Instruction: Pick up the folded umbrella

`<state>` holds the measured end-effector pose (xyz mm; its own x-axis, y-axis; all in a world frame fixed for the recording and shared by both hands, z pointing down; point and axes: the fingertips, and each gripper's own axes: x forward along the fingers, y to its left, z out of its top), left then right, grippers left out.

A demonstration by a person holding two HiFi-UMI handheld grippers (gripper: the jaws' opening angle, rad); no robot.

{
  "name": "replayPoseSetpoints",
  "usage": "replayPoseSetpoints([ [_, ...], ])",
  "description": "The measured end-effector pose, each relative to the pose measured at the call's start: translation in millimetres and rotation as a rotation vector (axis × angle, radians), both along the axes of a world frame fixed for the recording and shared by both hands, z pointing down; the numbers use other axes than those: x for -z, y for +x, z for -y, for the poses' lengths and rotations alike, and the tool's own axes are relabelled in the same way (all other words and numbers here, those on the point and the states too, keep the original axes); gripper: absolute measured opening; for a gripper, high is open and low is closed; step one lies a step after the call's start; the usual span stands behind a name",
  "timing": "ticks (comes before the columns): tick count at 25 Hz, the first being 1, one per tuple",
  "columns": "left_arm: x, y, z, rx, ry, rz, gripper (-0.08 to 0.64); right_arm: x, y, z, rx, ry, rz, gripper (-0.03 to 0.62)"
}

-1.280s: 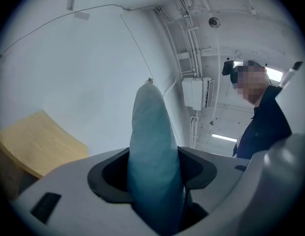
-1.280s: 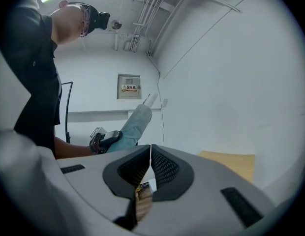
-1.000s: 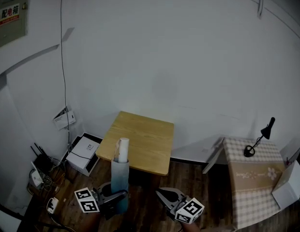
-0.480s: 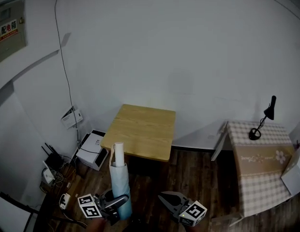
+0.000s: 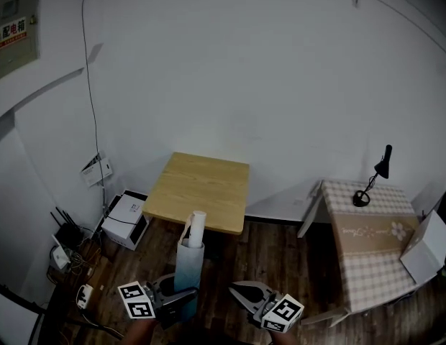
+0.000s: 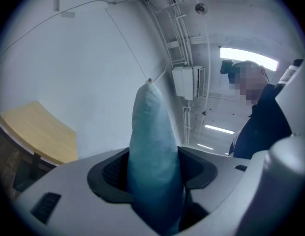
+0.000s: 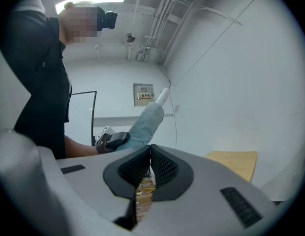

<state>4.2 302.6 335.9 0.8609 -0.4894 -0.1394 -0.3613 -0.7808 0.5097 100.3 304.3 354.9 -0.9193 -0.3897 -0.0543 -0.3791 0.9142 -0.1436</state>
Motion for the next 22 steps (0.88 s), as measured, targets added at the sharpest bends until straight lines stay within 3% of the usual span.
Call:
replayPoseSetpoints([
  [4, 17.0, -26.1, -13.6, -0.023, 0.038, -0.049, 0.284, 8.8, -30.2, 0.3, -0.028, 0.013, -0.048, 0.02],
  [9, 3.1, -72.4, -24.4, 0.002, 0.015, -0.052, 0.284, 8.3, -70.5, -18.8, 0.002, 0.035, -0.05, 0.02],
  [17, -9.9, -117.4, -30.2, -0.016, -0.013, -0.102, 0.285, -8.2, -109.9, -28.3, -0.016, 0.023, -0.058, 0.02],
  [22, -16.0, -141.4, -25.2, 0.0, -0.019, -0.093, 0.285, -5.0, -132.7, -33.7, -0.004, 0.043, -0.072, 0.02],
])
